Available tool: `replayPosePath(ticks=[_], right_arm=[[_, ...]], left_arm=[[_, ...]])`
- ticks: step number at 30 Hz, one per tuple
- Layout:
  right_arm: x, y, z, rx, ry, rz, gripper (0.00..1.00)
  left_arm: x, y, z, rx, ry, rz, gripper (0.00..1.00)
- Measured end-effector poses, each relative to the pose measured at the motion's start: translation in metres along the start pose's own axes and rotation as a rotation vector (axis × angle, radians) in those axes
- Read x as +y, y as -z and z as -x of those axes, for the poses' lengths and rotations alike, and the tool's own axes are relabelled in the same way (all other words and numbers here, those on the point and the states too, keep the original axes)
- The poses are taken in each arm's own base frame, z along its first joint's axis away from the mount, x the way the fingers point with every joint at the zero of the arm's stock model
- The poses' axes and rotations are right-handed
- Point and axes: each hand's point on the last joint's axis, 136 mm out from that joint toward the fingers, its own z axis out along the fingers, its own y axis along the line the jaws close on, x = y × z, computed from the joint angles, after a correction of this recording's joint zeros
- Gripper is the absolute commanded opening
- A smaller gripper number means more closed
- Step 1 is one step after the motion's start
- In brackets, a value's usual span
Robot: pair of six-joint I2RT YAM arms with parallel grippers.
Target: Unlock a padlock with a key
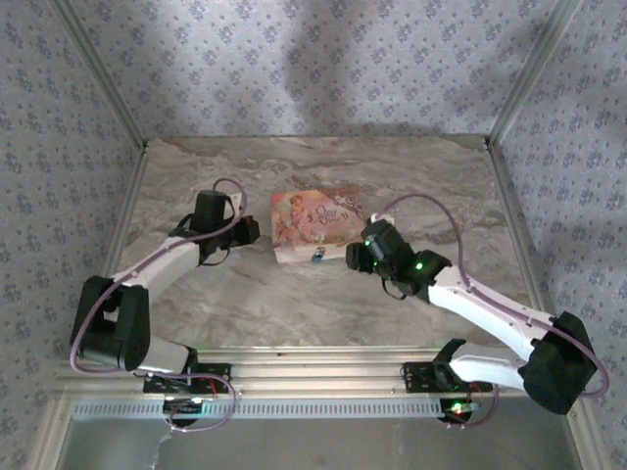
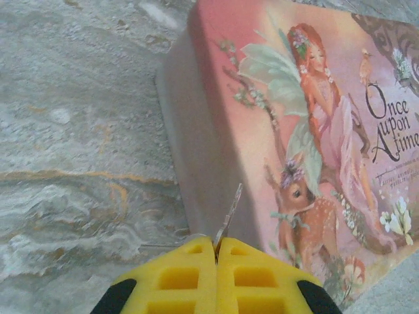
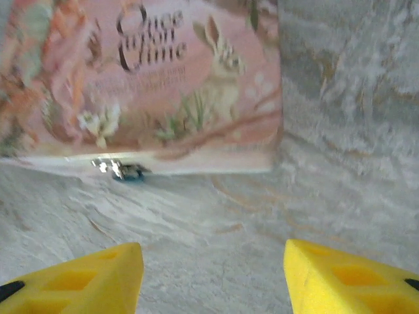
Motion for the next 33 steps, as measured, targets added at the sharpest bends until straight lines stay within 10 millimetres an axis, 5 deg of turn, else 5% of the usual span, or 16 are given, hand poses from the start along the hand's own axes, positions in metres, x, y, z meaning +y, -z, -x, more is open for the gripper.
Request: replayPosePath(ticks=[8,15,21,33], right_arm=[[0.034,-0.060,-0.041,0.074,0.036,-0.038,0.65],[0.066,-0.098,-0.037,0.085,0.020,-0.030,0.60],[0.073,-0.112,-0.028,0.040,-0.023,-0.050,0.58],[0.068,-0.123,-0.031,-0.001,-0.009,-0.116,0.51]], left_arm=[[-0.005,0.022,-0.033,-0.016,0.008,-0.070,0.00],[-0.031,0.034,-0.055,-0.012,-0.047,-0.168,0.00],[-0.057,0.030,-0.083,0.051,-0.094,-0.255,0.00],[-0.054,0.040,-0.106,0.045,-0.094,-0.304,0.00]])
